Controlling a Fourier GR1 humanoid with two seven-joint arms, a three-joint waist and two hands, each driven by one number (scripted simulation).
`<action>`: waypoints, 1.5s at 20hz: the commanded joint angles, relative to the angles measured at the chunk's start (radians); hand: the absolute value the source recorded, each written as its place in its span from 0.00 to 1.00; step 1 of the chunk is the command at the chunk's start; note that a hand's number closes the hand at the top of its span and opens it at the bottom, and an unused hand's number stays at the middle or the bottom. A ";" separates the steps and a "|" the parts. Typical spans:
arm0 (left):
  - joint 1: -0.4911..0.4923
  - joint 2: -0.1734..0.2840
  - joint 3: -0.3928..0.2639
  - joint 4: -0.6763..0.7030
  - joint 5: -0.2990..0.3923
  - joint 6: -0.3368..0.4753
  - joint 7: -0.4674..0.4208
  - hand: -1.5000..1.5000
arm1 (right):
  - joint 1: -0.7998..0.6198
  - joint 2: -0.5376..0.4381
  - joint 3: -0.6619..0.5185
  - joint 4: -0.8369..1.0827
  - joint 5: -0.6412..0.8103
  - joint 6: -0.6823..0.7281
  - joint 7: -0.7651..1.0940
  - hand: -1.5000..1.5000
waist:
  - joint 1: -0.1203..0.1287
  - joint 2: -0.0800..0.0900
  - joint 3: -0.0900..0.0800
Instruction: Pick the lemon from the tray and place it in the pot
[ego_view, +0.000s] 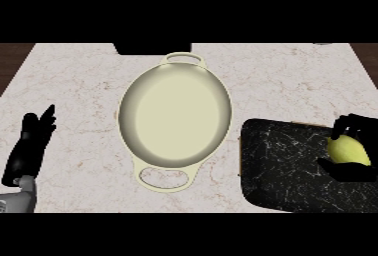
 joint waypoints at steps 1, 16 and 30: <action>-0.028 -0.010 0.012 0.061 -0.011 0.018 -0.034 0.50 | -0.052 0.033 -0.032 -0.122 -0.056 -0.053 -0.029 1.00 | -0.016 0.000 0.001; 0.022 -0.024 0.016 0.034 -0.016 0.000 -0.060 0.50 | -0.602 0.113 0.072 -0.449 -0.308 0.260 0.493 1.00 | 0.007 -0.002 -0.001; -0.082 -0.049 0.000 0.108 -0.059 0.009 -0.042 0.50 | -0.982 0.374 0.264 0.097 -0.211 0.205 0.674 1.00 | 0.008 0.006 0.000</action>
